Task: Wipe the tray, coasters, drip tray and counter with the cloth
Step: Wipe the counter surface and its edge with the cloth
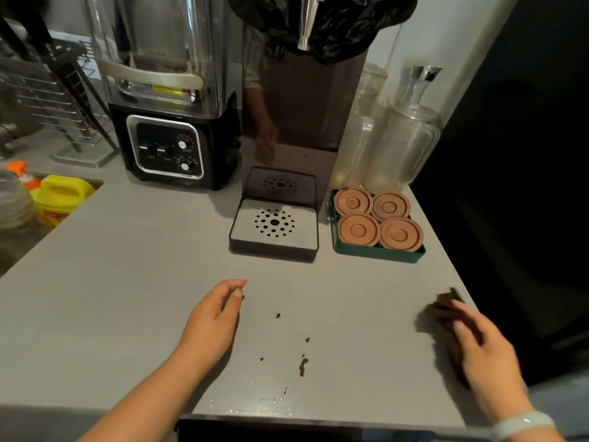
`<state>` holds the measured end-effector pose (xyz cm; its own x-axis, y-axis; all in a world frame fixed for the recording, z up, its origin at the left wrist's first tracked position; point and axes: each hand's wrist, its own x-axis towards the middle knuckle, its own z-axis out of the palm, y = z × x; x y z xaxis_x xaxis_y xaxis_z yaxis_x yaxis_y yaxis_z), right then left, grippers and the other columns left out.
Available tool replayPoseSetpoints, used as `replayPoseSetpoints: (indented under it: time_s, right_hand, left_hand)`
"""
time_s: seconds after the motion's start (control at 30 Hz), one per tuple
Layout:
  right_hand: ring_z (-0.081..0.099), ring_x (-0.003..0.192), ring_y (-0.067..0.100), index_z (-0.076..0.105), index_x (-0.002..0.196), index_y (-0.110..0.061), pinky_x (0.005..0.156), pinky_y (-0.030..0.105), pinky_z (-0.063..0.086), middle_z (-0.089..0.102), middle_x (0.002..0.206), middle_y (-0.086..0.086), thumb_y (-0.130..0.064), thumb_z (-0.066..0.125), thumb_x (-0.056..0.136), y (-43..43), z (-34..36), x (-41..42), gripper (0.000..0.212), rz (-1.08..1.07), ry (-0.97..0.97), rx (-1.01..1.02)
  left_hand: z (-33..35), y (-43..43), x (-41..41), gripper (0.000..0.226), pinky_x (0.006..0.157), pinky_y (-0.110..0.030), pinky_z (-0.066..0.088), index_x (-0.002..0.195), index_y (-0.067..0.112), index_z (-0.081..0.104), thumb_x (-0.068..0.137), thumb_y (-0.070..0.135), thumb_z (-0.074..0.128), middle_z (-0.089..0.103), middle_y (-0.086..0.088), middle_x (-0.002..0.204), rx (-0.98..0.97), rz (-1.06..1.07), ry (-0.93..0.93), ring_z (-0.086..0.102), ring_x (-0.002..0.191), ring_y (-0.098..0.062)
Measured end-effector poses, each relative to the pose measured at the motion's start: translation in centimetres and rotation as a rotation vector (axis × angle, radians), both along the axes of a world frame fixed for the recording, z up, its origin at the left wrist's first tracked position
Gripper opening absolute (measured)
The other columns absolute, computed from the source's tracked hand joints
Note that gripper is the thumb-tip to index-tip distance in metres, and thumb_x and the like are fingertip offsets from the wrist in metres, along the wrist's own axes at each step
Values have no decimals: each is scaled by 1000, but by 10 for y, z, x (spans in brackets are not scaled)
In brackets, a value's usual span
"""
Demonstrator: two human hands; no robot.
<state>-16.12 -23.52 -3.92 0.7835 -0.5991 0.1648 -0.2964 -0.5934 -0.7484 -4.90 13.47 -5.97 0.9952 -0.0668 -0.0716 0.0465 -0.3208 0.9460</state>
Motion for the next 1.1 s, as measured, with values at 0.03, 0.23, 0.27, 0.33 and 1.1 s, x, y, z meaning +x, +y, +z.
replayPoseSetpoints:
  time_s: [0.03,0.23,0.27,0.33,1.1]
  right_hand:
    - [56,111,17,60,117,-33,96,20,38,63,122,7,-10,54,93,-18,-4,-13,35,-59,72,-18]
    - [48,125,29,49,134,-17,107,44,37,50,139,12,-16,46,96,-6,-31,-46,38,-10,300,-225]
    - [42,131,27,47,135,-13,112,42,31,45,144,11,-16,45,96,6,-33,-42,39,-8,296,-243]
    - [33,137,22,43,138,-14,116,35,22,37,149,7,-18,44,97,39,-36,-32,42,10,275,-246]
    - [30,139,22,23,147,-23,113,33,25,33,152,4,-26,37,99,74,-38,52,50,413,230,-245]
  left_hand:
    - [-2,2,-1,24,104,-35,42,116,29,61,99,21,45,65,9,115,-6,9,-1,60,113,-12]
    - [-10,5,-10,25,97,-32,43,105,43,60,98,24,46,66,15,110,-2,27,-16,60,110,-8]
    - [-10,4,-11,25,97,-32,42,105,43,60,98,24,46,66,15,110,-1,30,-20,61,110,-9]
    - [-7,0,-13,25,98,-34,42,106,41,61,98,23,45,66,15,110,-9,38,-31,61,110,-11]
    - [-19,54,-103,42,82,-47,47,108,-2,68,81,24,50,69,-24,113,-817,124,810,71,95,-32]
